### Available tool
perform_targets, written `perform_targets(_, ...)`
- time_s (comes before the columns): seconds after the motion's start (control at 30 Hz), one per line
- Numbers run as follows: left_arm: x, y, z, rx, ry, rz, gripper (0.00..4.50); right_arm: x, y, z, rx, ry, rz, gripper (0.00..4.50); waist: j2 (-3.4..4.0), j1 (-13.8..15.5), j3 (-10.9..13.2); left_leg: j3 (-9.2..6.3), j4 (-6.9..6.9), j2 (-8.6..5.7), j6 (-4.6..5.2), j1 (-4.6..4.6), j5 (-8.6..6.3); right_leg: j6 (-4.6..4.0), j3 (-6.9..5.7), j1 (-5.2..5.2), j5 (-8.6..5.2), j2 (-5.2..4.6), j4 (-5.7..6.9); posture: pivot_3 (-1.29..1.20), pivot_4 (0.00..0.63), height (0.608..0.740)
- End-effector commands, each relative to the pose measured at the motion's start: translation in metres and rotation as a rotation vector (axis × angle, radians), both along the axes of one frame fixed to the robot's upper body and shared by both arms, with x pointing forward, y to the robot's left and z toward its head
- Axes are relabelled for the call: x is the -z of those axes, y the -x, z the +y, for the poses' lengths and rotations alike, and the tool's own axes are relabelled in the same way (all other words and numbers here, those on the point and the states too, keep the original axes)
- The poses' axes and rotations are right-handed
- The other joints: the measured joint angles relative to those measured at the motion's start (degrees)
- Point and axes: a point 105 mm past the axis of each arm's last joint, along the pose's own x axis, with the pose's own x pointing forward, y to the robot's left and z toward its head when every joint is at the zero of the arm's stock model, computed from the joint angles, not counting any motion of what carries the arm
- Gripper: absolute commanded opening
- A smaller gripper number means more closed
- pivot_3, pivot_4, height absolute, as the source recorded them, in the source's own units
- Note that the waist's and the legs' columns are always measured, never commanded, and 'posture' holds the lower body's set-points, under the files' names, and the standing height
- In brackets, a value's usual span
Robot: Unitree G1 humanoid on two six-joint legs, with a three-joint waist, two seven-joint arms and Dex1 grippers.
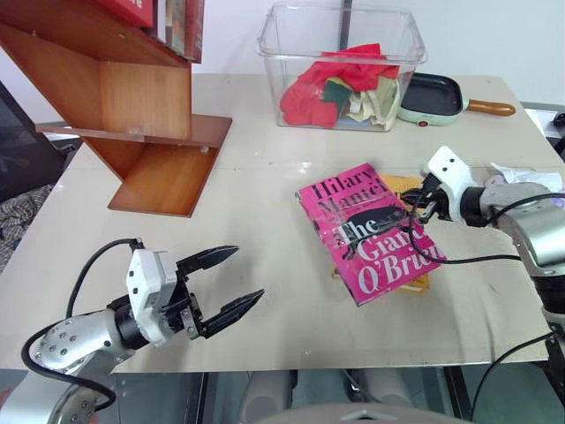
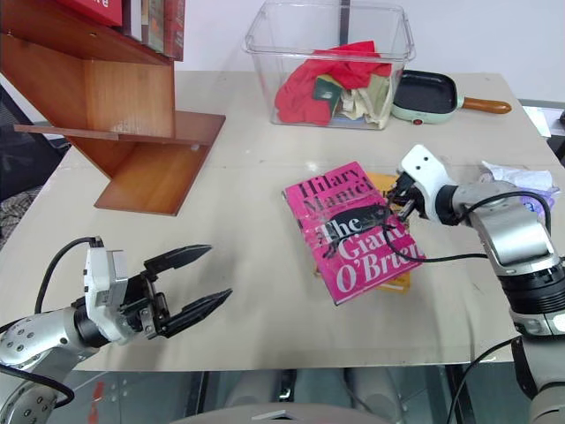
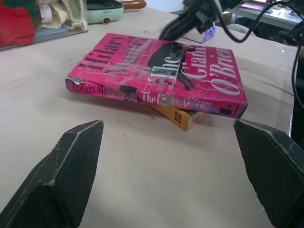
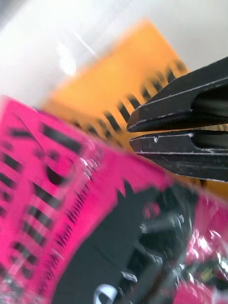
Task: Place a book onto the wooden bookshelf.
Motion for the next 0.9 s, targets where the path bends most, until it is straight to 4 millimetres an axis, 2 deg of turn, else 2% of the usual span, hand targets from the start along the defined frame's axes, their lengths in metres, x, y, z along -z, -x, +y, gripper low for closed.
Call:
perform_targets(0.03,-0.008,-0.002,0.002,-0.01,0.0,-0.041,4.5,-0.04,0.016,-0.03,-0.074,-0.115,-0.149,0.91,0.0,0.34,0.0,0.03,0.0,-0.01,0.0,-0.02,0.0,0.0,-0.05,0.01,0.0,0.0,-0.01,0.0,0.15,0.74)
perform_targets(0.13,-0.007,-0.003,0.005,-0.006,0.001,-0.035,4.5,-0.043,0.043,-0.049,-0.163,-0.154,-0.143,2.33,0.0,0.26,0.0,0.02,-0.01,0.03,0.0,0.02,0.0,0.0,-0.15,0.15,0.0,-0.01,-0.06,0.0,0.15,0.74)
perform_targets(0.2,-0.005,-0.003,0.008,-0.007,0.002,-0.019,4.5,-0.04,0.062,-0.055,-0.216,-0.161,-0.111,3.12,0.0,0.07,0.0,-0.02,-0.02,0.05,0.01,0.07,0.0,-0.01,-0.21,0.23,0.0,0.01,-0.07,0.0,0.15,0.74)
perform_targets(0.27,-0.005,-0.005,0.012,-0.018,-0.005,-0.019,4.5,-0.038,0.085,-0.059,-0.27,-0.172,-0.043,4.14,0.0,0.0,0.0,0.0,-0.04,0.08,0.01,0.12,0.0,-0.01,-0.21,0.26,-0.01,0.02,-0.07,0.0,0.15,0.74)
perform_targets(0.3,-0.005,-0.006,0.014,-0.024,-0.006,-0.02,4.5,-0.039,0.094,-0.06,-0.285,-0.183,-0.024,4.37,0.02,-0.15,-0.01,-0.01,-0.04,0.09,0.01,0.13,0.0,-0.01,-0.22,0.27,-0.01,0.02,-0.06,0.0,0.15,0.74)
perform_targets(0.4,-0.008,-0.011,0.019,-0.033,-0.006,-0.017,4.5,-0.042,0.12,-0.066,-0.291,-0.207,0.022,4.37,0.06,-0.2,0.0,0.01,-0.02,0.1,0.01,0.26,0.0,-0.06,-0.05,0.28,-0.04,0.06,0.02,0.0,0.15,0.74)
perform_targets(0.5,-0.012,-0.019,0.022,-0.035,-0.006,-0.014,4.5,-0.042,0.134,-0.071,-0.259,-0.224,-0.003,4.37,-0.01,0.01,-0.04,0.1,0.1,0.11,0.01,0.33,0.0,0.01,-0.08,0.44,-0.26,0.14,0.04,0.0,0.15,0.74)
perform_targets(0.6,-0.009,-0.032,0.026,-0.068,-0.009,0.035,4.5,-0.042,0.143,-0.066,-0.26,-0.248,-0.03,4.37,-0.15,-0.03,-0.13,0.09,0.17,0.12,0.0,0.35,0.0,0.02,-0.07,0.47,-0.29,0.15,0.07,0.0,0.15,0.74)
perform_targets(0.73,0.002,-0.048,0.016,-0.085,0.065,0.333,4.5,-0.046,0.151,-0.055,-0.263,-0.286,-0.092,4.37,-0.13,-0.03,-0.11,0.01,0.19,0.15,0.01,0.33,0.0,0.22,-0.07,0.46,-0.18,0.15,0.14,0.0,0.15,0.74)
perform_targets(0.8,0.005,-0.052,0.005,-0.028,0.169,0.541,4.5,-0.044,0.156,-0.049,-0.266,-0.296,-0.091,4.37,-0.14,0.12,-0.12,-0.12,0.19,0.18,0.01,0.33,0.0,0.25,-0.04,0.44,-0.16,0.1,0.2,0.0,0.15,0.74)
perform_targets(0.9,0.01,-0.074,-0.005,-0.042,0.311,0.745,4.5,-0.044,0.161,-0.042,-0.263,-0.303,-0.107,4.37,-0.14,0.34,-0.12,-0.33,0.19,0.14,0.01,0.31,0.0,0.27,-0.14,0.46,-0.16,0.03,0.21,0.0,0.15,0.74)
